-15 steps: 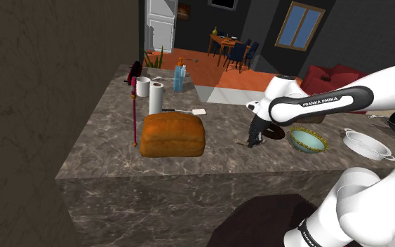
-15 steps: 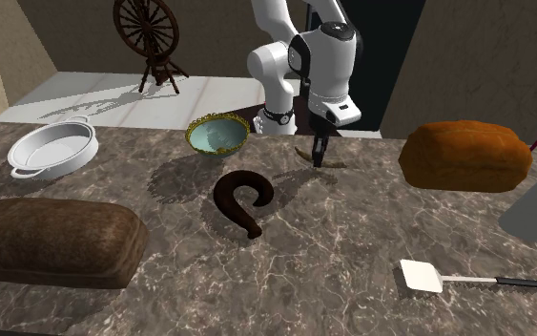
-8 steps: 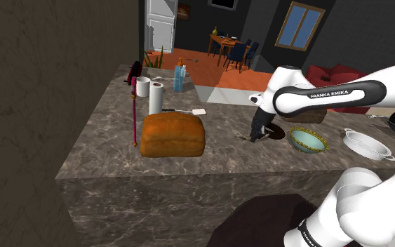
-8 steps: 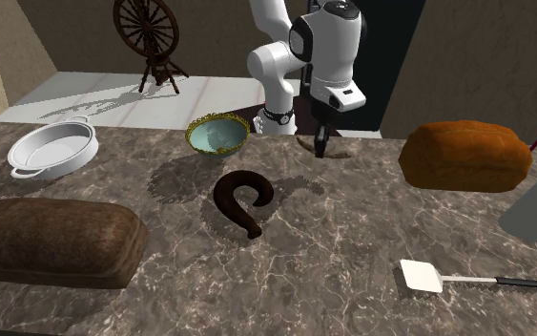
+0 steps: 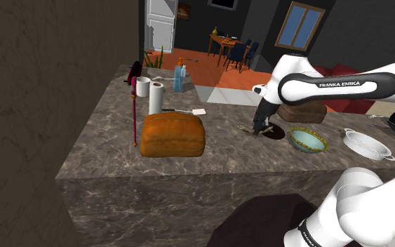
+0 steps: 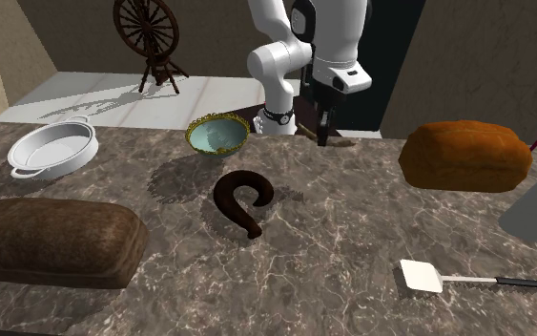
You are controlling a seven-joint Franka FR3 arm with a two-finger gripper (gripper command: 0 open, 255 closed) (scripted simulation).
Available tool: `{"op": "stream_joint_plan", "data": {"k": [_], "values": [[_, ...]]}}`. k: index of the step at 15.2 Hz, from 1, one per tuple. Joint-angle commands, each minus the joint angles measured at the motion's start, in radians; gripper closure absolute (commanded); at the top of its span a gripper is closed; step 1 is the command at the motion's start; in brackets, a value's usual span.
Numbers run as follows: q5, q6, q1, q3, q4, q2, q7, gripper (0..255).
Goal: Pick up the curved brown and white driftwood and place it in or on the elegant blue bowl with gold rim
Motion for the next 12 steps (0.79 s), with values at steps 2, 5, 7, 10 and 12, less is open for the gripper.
{"op": "stream_joint_plan", "data": {"k": [2, 5, 7, 10, 12], "values": [[0.003, -0.047, 0.000, 0.006, 0.031, -0.016, -0.002, 255], [0.006, -0.090, 0.001, 0.013, 0.063, -0.026, -0.002, 255], [0.009, -0.118, 0.002, 0.017, 0.086, -0.032, -0.002, 255], [0.013, -0.160, 0.004, 0.023, 0.122, -0.038, -0.003, 255], [0.016, -0.188, 0.005, 0.027, 0.147, -0.041, -0.004, 255]]}}
